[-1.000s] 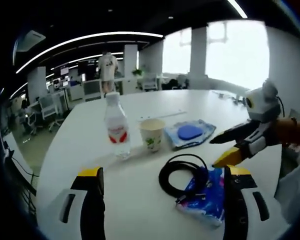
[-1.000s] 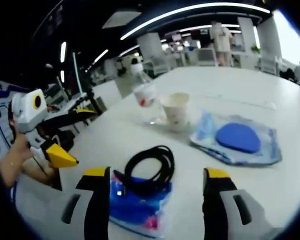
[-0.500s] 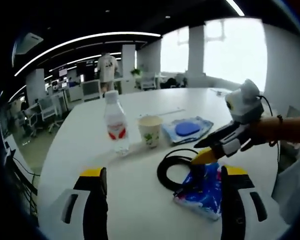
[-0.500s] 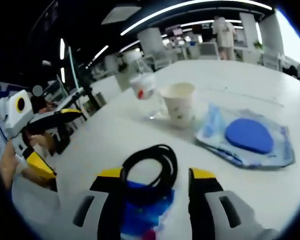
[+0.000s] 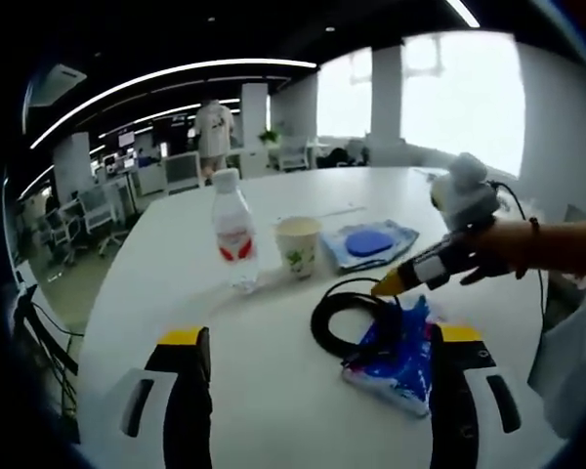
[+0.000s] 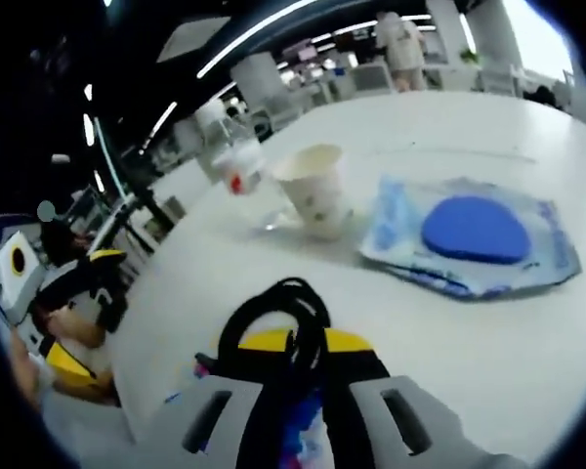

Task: Arrange the tabletop items into an orderly group along one side of the table until the central work area is clear of visible clutter.

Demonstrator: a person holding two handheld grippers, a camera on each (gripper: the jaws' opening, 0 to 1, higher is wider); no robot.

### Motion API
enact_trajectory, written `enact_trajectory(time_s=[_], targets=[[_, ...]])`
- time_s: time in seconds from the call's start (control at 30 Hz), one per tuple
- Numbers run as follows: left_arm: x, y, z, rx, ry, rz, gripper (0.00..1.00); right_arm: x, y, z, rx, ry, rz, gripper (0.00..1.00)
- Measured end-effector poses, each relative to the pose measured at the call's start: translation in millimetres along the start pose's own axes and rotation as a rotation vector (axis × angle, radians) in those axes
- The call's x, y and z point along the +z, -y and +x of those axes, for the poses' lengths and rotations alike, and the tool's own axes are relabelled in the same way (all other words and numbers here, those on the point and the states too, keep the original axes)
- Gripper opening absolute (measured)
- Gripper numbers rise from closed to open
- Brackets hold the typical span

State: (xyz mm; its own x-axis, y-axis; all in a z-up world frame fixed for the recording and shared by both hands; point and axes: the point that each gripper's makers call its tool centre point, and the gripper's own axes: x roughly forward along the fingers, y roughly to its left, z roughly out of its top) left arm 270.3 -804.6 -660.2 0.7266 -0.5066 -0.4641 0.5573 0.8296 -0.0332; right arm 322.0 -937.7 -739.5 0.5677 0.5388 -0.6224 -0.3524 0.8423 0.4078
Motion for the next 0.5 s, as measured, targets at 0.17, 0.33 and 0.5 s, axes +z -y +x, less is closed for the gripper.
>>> enact_trajectory(time_s=[0.17, 0.33, 0.5], targets=[[0.8, -0.6, -3, 0.009, 0.014, -0.022, 0.91, 2.0, -2, -1, 0.027, 0.004, 0.075, 0.02], [-0.3, -2.8, -6, 0.021, 0.012, -0.029, 0.91, 7.0, -9, -3, 0.059, 0.023, 0.107, 0.0], [-1.4, -5.5, -8, 0.029, 0.016, -0.044, 0.91, 12.6, -23, -7, 0.103, 0.042, 0.104, 0.0]])
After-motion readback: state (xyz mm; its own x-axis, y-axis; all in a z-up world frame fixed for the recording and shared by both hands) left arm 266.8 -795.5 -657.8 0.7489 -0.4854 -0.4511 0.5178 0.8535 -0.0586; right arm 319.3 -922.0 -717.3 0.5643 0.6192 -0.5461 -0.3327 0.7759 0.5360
